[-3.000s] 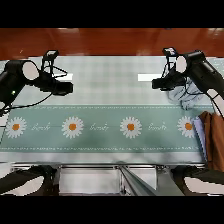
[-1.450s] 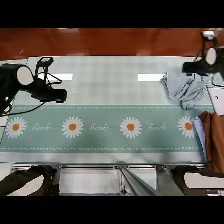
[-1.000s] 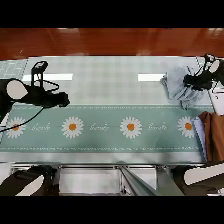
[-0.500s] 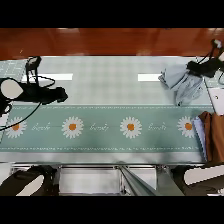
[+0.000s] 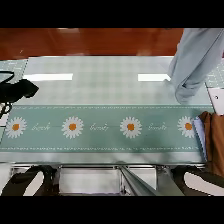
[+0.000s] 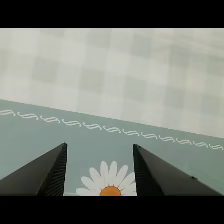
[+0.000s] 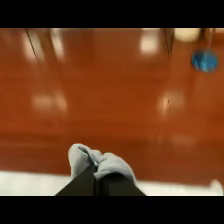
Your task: Fold the shirts.
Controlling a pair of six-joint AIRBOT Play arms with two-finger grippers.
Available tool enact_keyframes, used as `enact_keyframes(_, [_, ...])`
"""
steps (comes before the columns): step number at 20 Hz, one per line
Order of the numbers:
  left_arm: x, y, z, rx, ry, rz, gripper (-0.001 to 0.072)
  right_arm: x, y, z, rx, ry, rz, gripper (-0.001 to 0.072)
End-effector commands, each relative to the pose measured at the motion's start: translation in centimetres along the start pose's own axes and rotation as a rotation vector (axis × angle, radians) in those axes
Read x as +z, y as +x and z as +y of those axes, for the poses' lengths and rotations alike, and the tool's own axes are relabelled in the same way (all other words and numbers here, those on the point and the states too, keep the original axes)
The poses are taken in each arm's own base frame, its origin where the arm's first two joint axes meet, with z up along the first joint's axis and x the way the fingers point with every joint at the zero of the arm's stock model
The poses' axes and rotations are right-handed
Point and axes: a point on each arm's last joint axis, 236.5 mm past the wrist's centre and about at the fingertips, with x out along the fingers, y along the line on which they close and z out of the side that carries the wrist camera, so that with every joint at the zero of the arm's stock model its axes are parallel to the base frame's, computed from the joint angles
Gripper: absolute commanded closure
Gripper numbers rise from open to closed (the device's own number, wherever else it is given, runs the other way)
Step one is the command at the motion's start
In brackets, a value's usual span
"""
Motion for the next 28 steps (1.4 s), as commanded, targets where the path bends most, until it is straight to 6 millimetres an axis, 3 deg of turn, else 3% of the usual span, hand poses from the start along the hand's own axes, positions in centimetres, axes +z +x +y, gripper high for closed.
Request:
enact_keyframes(1, [0.0, -3.2, -0.3, -0.004, 0.018, -0.061, 0.0201, 6.2, -8.3, 6.1, 0.096, -0.074, -0.208, 0.0682])
enact_keyframes(5, [-0.8, -4.6, -0.5, -0.010, 0.026, -0.085, 0.0201, 8.3, -14.4, 11.1, 0.194, -0.132, -0.312, 0.0682])
enact_keyframes(8, [-2.2, -4.3, -0.6, -0.024, 0.017, -0.060, 0.0201, 8.0, -16.9, 15.3, 0.323, -0.143, -0.325, 0.0682])
enact_keyframes(11, [-3.2, -3.6, -1.7, -0.077, -0.011, -0.032, 0.0201, 5.2, -16.9, 20.9, 0.491, -0.157, -0.229, 0.0682])
enact_keyframes(14, [-4.3, -2.8, -2.1, -0.103, -0.031, 0.000, 0.0201, 1.8, -16.6, 27.9, 0.657, -0.210, -0.144, 0.0682])
enact_keyframes(17, [-5.0, -2.3, -2.0, -0.107, -0.038, 0.021, 0.0201, -1.1, -15.9, 32.7, 0.720, -0.263, -0.087, 0.0682])
enact_keyframes(19, [-5.2, -2.2, -2.2, -0.115, -0.041, 0.027, 0.0201, -2.8, -15.4, 34.8, 0.747, -0.248, -0.034, 0.0682])
enact_keyframes(21, [-5.4, -2.3, -2.9, -0.144, -0.047, 0.036, 0.0201, -5.7, -13.9, 35.3, 0.735, -0.230, 0.075, 0.0682])
enact_keyframes(23, [-5.6, -2.2, -3.6, -0.158, -0.022, 0.044, 0.0201, -11.0, -11.4, 33.9, 0.656, -0.281, 0.241, 0.0682])
enact_keyframes(25, [-6.2, -2.0, -4.3, -0.176, 0.039, 0.058, 0.0201, -17.9, -8.6, 30.8, 0.543, -0.354, 0.461, 0.0682])
enact_keyframes(28, [-8.3, -0.9, -4.7, -0.190, 0.060, 0.116, 0.0201, -29.5, -5.1, 23.1, 0.338, -0.411, 0.815, 0.0682])
